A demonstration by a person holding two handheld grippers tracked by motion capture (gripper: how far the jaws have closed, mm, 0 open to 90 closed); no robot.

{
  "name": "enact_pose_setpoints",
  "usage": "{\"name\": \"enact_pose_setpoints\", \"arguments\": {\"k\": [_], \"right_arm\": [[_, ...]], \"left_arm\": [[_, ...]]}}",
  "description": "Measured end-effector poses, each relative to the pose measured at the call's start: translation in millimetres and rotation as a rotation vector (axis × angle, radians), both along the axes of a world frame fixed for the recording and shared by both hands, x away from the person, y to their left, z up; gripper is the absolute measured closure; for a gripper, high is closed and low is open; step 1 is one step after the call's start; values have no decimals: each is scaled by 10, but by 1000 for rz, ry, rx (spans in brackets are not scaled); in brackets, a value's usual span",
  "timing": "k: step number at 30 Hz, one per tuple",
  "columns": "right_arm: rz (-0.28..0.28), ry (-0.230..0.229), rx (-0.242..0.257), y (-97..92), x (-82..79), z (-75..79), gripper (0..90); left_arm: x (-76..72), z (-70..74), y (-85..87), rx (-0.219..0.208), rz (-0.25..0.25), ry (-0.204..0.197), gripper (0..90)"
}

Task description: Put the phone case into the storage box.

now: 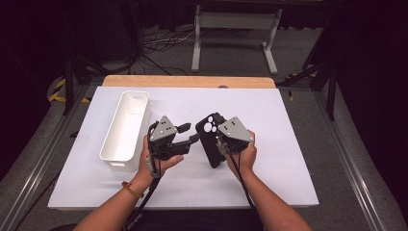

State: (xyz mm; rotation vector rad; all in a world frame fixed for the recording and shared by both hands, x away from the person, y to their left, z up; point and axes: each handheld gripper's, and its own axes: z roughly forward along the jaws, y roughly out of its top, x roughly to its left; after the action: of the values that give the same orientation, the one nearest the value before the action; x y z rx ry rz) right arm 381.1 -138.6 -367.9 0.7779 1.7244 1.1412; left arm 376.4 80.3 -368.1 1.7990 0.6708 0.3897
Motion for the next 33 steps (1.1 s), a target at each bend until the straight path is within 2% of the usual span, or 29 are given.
{"name": "enact_pose_setpoints", "arguments": {"k": [3, 6, 8, 9, 11, 17, 20, 26, 29, 33], "right_arm": [[-1, -21, -2, 13, -38, 11, 900], [-9, -29, -15, 33, -58, 13, 900], [-8, -30, -14, 34, -54, 8, 900], [-12, -32, -17, 38, -54, 5, 900], [-9, -37, -12, 48, -61, 1, 900], [3, -59, -28, 90, -117, 2, 900], [10, -71, -29, 109, -155, 12, 900], [26, -92, -29, 125, -230, 34, 899], [38, -97, -23, 132, -269, 44, 897], [54, -105, -10, 145, -330, 68, 894]], "left_arm": [[23, -13, 4, -11, -13, 14, 561], [12, -11, 12, -49, -28, 24, 537], [-17, 4, 6, -46, -35, 18, 529], [-18, 12, 4, -28, -35, 9, 545], [-5, 9, -6, -35, -6, 15, 552], [21, 0, 8, -22, 10, 16, 657], [24, -10, 20, -41, 20, 19, 735], [43, -17, 79, -48, 30, 22, 785], [41, -1, 116, -47, 37, 9, 797], [17, 25, 149, -16, 48, -39, 799]]}}
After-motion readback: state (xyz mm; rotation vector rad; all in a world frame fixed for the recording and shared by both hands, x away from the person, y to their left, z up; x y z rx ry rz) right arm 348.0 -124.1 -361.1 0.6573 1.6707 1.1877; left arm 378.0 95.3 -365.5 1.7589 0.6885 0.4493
